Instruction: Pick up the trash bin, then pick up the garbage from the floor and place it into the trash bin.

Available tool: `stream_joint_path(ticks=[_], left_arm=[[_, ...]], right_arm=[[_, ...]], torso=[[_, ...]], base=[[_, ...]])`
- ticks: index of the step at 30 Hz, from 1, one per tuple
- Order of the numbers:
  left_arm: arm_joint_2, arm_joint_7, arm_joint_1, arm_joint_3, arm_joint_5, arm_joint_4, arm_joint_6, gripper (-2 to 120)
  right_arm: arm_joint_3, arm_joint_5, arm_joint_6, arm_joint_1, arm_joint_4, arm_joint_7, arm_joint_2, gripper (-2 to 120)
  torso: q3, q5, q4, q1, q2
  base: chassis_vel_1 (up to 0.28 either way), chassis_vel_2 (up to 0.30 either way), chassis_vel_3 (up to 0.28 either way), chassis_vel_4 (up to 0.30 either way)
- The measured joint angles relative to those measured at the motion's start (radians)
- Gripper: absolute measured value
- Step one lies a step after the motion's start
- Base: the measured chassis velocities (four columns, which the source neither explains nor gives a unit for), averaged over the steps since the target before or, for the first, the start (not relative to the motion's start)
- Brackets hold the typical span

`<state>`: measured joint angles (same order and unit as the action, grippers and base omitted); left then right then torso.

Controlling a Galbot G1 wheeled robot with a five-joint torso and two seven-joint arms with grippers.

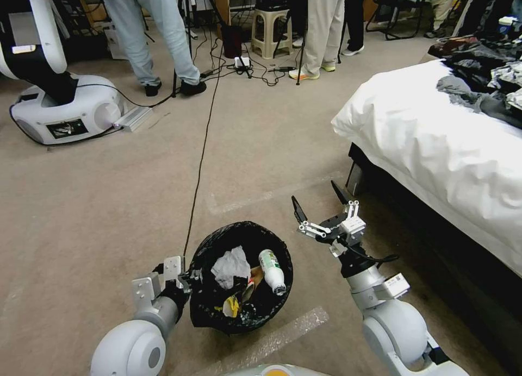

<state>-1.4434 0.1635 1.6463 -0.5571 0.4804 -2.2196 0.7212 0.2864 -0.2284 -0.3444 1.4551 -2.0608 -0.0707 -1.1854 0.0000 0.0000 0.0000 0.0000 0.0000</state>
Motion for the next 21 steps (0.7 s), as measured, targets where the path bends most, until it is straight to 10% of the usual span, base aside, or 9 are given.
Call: stream_joint_path(ticks=[21], left_arm=[[0.000, -0.013, -0.057, -0.019, 0.047, -0.021, -0.028, 73]], right_arm=[[-0.003, 0.021, -0.018, 0.028, 0.008, -0.040, -0.009, 97]], torso=[[0.000, 0.0000, -0.0001, 0.000, 0.000]], base=[[0.000, 0.000, 0.000, 0.000]])
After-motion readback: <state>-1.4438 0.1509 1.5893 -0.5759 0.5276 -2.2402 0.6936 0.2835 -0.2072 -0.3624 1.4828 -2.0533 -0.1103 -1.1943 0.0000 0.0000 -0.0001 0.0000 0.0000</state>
